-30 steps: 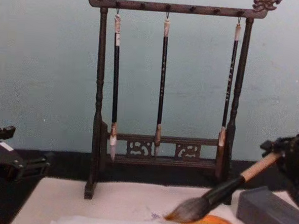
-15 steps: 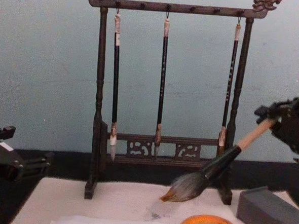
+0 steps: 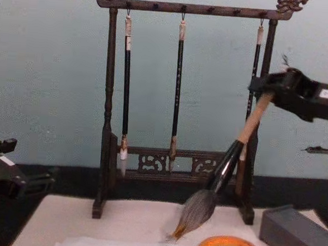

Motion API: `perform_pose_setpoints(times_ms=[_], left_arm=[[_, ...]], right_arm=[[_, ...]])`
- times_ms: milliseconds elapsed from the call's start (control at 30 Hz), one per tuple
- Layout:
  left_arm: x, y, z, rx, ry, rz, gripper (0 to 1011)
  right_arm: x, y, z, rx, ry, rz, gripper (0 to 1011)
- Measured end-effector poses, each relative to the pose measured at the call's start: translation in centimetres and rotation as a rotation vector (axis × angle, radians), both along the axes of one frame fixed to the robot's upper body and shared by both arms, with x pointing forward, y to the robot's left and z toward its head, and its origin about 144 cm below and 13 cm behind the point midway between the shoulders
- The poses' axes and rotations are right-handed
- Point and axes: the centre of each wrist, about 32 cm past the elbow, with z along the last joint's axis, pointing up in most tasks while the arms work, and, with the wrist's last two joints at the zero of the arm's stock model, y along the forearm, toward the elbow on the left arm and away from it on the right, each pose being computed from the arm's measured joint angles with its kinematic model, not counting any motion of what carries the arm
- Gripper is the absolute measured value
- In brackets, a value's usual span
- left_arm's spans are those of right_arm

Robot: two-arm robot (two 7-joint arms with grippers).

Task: Pick up the brush from the inkstone, write on the paper, then place the brush back to its original position.

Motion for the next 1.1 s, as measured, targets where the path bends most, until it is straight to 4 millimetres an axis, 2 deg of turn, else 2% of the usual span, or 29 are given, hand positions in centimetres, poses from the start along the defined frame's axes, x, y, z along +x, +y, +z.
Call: perform_pose_setpoints(times_ms=[433,567,1100], left_arm=[[0.0,0.0,0.0,0.0,0.0,0.0,1010],[0.0,0.0,0.0,0.0,0.0,0.0,1010],[0.0,0.0,0.0,0.0,0.0,0.0,1010]], right_arm=[[-3.2,3.7,3.6,-0.349,-0.237,0.094,153],[-3.7,4.0,4.0,-0.357,-0.247,0.112,153],[-3.5,3.9,3.8,-0.357,-0.241,0.104,153]])
